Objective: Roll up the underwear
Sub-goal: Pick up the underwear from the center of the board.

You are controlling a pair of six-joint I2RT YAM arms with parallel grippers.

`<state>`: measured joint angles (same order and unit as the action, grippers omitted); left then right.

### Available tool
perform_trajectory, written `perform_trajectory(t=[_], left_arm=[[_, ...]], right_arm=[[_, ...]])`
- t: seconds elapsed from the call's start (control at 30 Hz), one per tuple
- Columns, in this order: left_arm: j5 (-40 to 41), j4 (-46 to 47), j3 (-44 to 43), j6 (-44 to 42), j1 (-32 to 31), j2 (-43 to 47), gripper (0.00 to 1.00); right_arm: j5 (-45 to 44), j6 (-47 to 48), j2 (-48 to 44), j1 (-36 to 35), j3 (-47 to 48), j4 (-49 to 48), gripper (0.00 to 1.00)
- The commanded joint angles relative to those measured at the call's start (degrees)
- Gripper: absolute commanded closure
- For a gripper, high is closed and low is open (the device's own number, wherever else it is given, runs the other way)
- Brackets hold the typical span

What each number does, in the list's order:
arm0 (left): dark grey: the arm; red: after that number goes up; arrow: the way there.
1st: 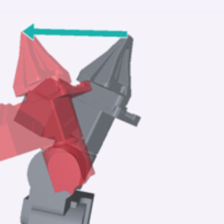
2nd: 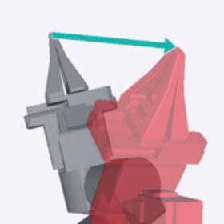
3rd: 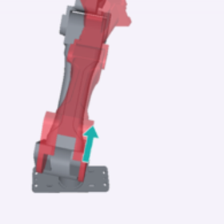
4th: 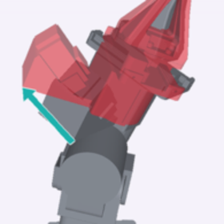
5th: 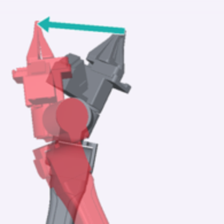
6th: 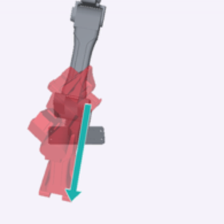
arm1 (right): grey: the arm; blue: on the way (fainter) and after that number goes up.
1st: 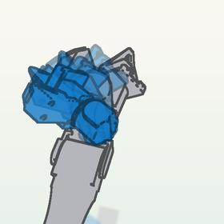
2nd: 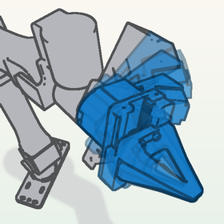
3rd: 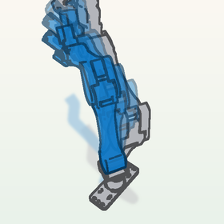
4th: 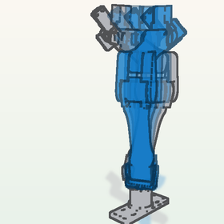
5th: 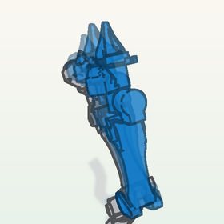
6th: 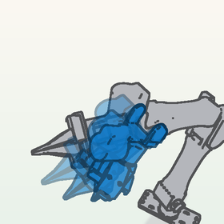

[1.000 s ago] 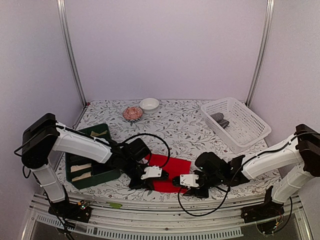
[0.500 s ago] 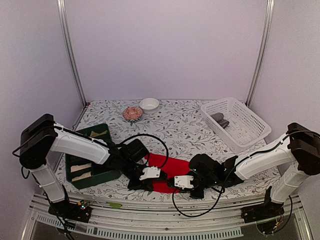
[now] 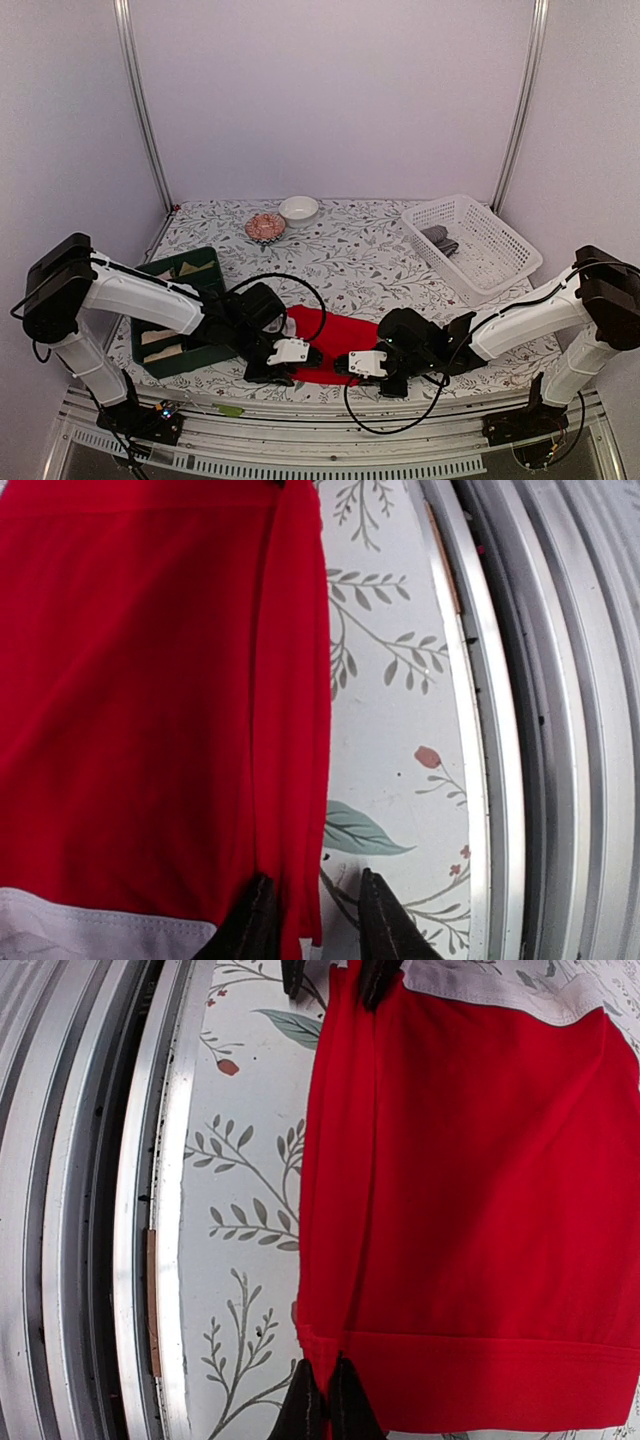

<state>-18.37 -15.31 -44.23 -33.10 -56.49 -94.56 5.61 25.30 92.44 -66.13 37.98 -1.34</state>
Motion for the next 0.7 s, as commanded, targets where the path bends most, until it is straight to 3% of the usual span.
perform_trajectory(t=[0.0,0.5,0.67], left_arm=[[6.7,-2.4,3.0,-1.1,0.4,0.3,0.7],[9.1,-3.7,3.5,-2.5,0.0,2.2,0.69],[9.4,-2.9,4.0,-2.3,-0.3,0.9,0.77]], right_arm=[[-1.6,-1.1,-0.1,-0.3,-1.7,4.1,1.0],[-1.2,-1.5,-0.8,-0.3,-2.7,3.8,1.0],[-1.3,-1.8,-1.1,-0.4,-2.8,4.1,1.0]])
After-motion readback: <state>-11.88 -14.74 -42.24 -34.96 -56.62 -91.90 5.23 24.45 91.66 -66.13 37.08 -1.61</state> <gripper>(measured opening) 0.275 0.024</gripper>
